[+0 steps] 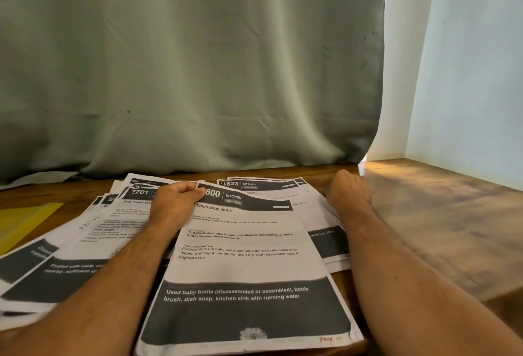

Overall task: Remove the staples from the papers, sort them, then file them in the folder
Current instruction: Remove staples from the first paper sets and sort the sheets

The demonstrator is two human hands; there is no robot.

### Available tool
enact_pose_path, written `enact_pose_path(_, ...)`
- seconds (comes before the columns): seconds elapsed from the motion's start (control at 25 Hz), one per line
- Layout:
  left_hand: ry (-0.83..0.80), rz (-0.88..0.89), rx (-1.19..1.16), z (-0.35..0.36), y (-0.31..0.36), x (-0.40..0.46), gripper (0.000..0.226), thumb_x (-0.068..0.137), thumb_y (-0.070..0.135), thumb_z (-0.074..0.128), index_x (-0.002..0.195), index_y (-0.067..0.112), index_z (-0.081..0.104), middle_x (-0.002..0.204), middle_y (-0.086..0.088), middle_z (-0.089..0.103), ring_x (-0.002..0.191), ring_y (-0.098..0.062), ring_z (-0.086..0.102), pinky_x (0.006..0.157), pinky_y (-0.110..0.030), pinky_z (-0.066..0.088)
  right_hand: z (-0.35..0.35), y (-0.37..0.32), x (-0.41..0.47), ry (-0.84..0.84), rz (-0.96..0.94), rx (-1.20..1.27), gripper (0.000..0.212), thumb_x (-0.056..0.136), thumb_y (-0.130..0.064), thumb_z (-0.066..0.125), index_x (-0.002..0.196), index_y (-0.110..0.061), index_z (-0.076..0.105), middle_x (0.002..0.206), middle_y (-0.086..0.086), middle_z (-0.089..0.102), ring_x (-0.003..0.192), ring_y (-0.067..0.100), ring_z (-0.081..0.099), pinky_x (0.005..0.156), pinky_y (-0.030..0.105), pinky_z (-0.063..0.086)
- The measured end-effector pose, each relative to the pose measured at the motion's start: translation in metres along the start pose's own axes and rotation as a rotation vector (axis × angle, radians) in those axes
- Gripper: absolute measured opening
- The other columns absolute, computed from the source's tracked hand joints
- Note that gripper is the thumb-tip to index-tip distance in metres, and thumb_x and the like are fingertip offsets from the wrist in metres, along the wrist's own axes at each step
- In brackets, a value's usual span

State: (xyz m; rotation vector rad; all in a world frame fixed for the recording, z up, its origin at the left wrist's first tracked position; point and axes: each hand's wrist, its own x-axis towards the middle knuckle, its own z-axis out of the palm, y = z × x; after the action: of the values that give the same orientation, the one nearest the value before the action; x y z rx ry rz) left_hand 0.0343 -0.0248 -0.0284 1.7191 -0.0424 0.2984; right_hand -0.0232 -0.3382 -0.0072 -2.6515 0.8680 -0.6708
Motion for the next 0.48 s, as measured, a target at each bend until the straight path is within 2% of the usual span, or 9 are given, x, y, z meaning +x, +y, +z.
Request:
enact_pose_path(0.12, -0.001, -0.003, -0.004, -0.001, -0.001, 0.001, 0.014, 0.087, 0.019, 0.077, 0.074, 0.020, 0.072, 0.058, 0.012, 0.071, 0.066, -0.019, 0.069, 0.080, -0.033, 0.056, 0.000, -0.002, 0.000, -0.022, -0.011, -0.003, 0.028, 0.094, -0.025, 0.061, 0.119, -0.012, 0.057, 0.127, 0.013, 0.058, 0.124, 0.034, 0.048, 0.106, 0.048, 0.039)
enact_pose_path(0.32, 0.008, -0.004, -0.007, -0.001, 0.000, 0.002, 0.014, 0.087, 0.020, 0.077, 0.074, 0.020, 0.072, 0.066, 0.006, 0.074, 0.066, -0.018, 0.069, 0.073, -0.030, 0.055, 0.003, 0.002, 0.004, -0.046, 0.018, -0.022, 0.035, 0.094, -0.027, 0.063, 0.124, -0.013, 0.054, 0.130, 0.013, 0.056, 0.125, 0.034, 0.047, 0.107, 0.048, 0.038)
enact_pose_path(0.48, 0.002, -0.001, -0.015, -0.001, -0.001, 0.002, 0.012, 0.086, 0.020, 0.078, 0.075, 0.020, 0.073, 0.068, 0.005, 0.075, 0.072, -0.022, 0.072, 0.083, -0.036, 0.058, 0.007, 0.003, 0.011, -0.017, 0.006, 0.019, 0.035, 0.090, -0.034, 0.068, 0.117, -0.012, 0.059, 0.115, 0.010, 0.062, 0.111, 0.030, 0.055, 0.099, 0.046, 0.047)
